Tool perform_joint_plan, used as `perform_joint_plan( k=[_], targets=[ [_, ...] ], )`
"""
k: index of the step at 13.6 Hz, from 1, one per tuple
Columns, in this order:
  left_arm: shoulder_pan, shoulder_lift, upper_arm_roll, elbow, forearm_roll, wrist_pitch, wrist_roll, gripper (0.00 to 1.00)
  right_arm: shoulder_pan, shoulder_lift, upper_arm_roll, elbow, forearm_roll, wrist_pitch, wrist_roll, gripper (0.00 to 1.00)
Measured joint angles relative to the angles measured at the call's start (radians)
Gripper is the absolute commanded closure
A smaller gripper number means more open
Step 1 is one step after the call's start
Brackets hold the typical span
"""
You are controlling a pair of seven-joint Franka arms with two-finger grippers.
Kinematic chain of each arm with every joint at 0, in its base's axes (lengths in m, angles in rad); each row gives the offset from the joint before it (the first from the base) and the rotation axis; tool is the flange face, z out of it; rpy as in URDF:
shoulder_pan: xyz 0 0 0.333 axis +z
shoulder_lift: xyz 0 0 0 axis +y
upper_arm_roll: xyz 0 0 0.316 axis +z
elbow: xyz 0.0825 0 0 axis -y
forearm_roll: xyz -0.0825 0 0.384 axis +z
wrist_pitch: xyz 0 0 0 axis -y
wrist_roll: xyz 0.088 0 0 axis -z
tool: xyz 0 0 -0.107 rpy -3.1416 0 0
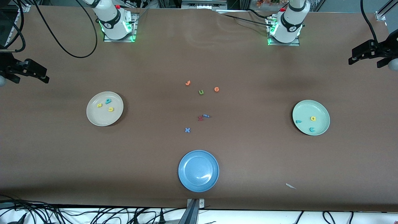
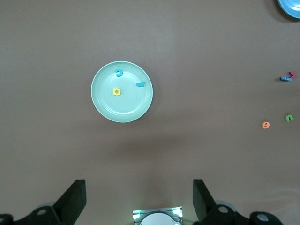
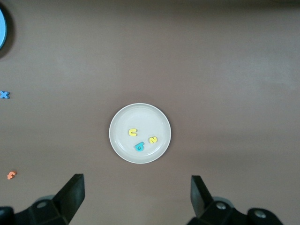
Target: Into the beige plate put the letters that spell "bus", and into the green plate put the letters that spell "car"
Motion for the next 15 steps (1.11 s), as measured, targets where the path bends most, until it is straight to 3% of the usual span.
perform_joint_plan(
  k=[15],
  targets=[
    [-0.018, 0.02, -0.019, -0.001, 0.0, -0.015, -0.008, 0.0, -0.001, 0.03, 0.001, -0.001, -0.001, 0.046, 0.0, 0.0]
  ],
)
